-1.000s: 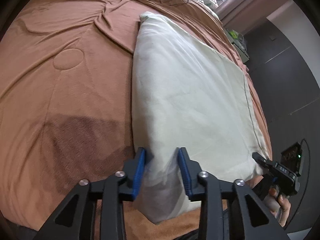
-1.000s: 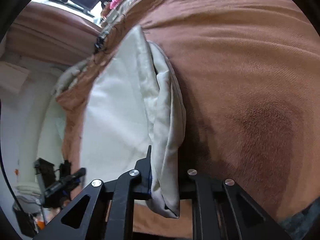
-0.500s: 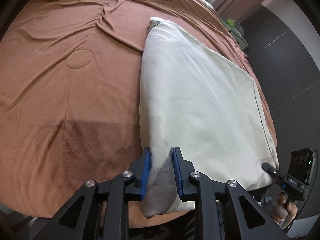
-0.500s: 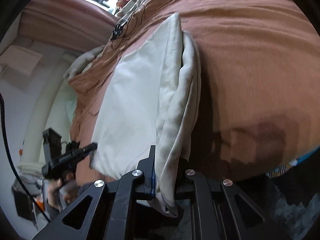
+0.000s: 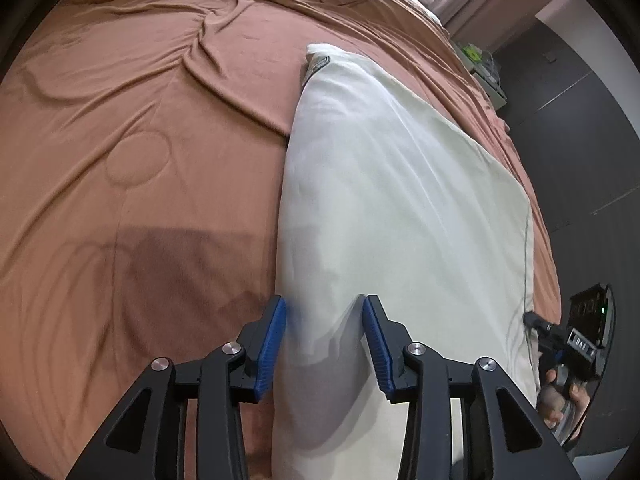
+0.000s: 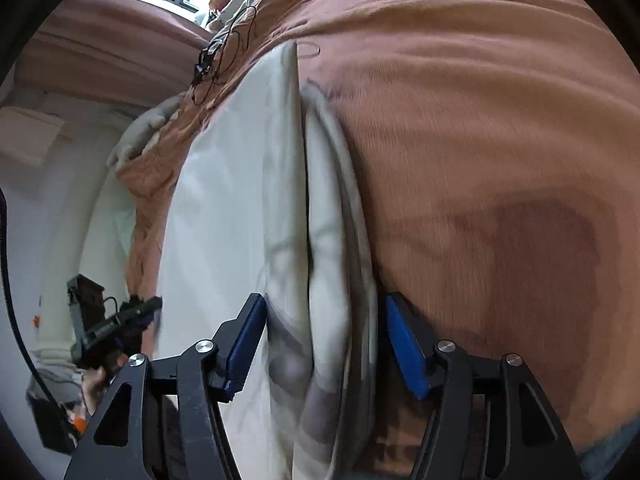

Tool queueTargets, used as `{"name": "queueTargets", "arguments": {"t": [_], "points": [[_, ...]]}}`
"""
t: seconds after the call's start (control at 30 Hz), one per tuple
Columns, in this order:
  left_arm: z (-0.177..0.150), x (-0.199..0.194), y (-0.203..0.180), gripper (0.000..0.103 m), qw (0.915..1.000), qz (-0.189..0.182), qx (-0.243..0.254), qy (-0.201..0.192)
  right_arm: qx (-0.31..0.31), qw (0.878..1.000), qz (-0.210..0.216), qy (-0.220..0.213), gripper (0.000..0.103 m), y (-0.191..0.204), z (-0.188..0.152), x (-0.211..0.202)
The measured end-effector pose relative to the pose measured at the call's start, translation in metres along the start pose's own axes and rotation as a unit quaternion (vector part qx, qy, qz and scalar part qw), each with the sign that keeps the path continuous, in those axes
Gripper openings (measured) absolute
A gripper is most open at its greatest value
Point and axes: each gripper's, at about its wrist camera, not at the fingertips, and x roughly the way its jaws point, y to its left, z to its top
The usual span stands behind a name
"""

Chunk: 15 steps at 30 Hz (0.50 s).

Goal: Fold large clothes

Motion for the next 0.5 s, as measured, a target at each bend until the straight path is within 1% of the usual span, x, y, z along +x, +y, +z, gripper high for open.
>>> {"name": "queueTargets", "arguments": {"t": [0.2, 0.27, 0.33, 0.5], "points": [[0.036, 0.016, 0.003, 0.044, 1.0000, -0.004, 0.007, -0.003, 0.003, 0.999, 0.037, 0.010, 0.062, 0.000, 0.045, 0.031], [0.049, 0.023, 0.002, 0.044, 0.9999, -0.006, 0.010, -0.005, 0.003, 0.999, 0.041, 0.016, 0.062, 0.000, 0.054, 0.038], [0.059, 0.027, 0.000, 0.044, 0.9999, -0.005, 0.011, -0.008, -0.002, 0.998, 0.057, 0.017, 0.062, 0.003, 0.066, 0.042], [0.086, 0.042, -0.001, 0.044, 0.9999, -0.005, 0.008, -0.010, 0.008, 0.995, 0.086, 0.043, 0.061, 0.008, 0.092, 0.066]]}}
